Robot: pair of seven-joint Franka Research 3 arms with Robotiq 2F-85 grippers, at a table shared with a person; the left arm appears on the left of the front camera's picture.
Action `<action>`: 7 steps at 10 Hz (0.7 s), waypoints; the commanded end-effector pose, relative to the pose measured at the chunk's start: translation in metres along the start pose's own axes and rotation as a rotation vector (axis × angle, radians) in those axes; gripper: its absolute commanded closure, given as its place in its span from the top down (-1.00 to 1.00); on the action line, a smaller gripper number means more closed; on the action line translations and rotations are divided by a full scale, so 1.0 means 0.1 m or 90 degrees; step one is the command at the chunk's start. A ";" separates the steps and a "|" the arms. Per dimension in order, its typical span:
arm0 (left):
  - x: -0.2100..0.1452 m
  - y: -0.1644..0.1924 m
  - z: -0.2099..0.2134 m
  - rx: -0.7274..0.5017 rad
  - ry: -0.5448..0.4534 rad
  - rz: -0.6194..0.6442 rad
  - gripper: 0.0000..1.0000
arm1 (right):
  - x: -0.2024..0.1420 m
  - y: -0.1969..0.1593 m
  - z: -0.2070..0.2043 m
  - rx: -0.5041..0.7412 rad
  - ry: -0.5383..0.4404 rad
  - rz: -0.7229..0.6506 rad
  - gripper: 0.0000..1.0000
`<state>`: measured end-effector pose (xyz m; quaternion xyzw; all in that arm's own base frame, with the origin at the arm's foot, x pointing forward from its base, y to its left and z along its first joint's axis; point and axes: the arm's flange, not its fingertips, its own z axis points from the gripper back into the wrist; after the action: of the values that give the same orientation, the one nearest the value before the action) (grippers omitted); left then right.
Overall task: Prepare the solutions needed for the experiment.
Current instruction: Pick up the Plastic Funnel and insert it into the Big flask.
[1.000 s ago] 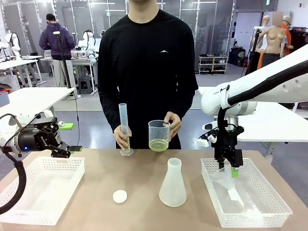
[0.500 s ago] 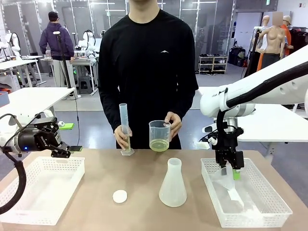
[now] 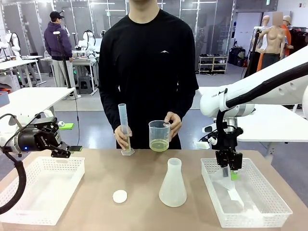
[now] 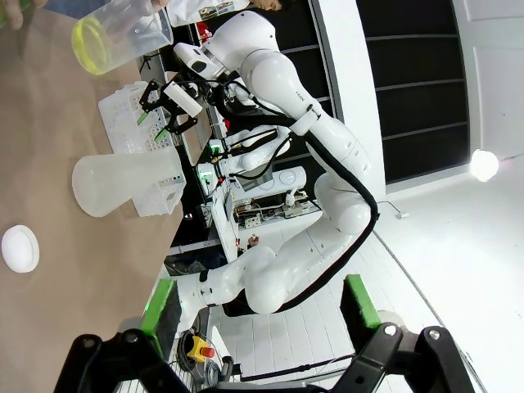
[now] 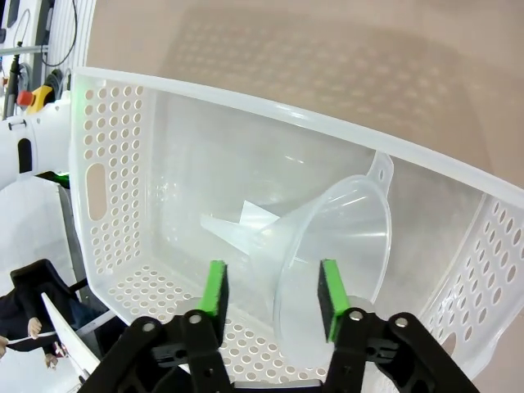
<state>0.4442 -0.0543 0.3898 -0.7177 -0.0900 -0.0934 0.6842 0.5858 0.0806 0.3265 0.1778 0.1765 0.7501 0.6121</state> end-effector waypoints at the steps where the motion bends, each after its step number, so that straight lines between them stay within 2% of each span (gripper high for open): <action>1: 0.00 -0.01 -0.01 -0.004 -0.001 -0.004 1.00 | -0.03 -0.05 0.04 -0.002 0.011 0.019 -0.22; 2: 0.00 -0.01 -0.01 -0.004 -0.001 -0.004 1.00 | -0.03 -0.06 0.04 0.002 0.008 0.023 -0.88; 3: 0.00 -0.01 -0.01 -0.004 -0.001 -0.004 1.00 | -0.03 -0.05 0.05 -0.002 0.012 0.025 -0.60; 4: 0.00 -0.01 -0.01 -0.004 -0.001 -0.004 1.00 | -0.03 -0.05 0.05 -0.002 0.015 0.027 -1.00; 7: 0.00 -0.01 -0.01 -0.004 -0.001 -0.004 1.00 | -0.02 -0.04 0.05 -0.001 0.006 0.034 -1.00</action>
<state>0.4442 -0.0543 0.3898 -0.7177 -0.0900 -0.0934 0.6842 0.5891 0.0831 0.3314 0.1774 0.1776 0.7563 0.6041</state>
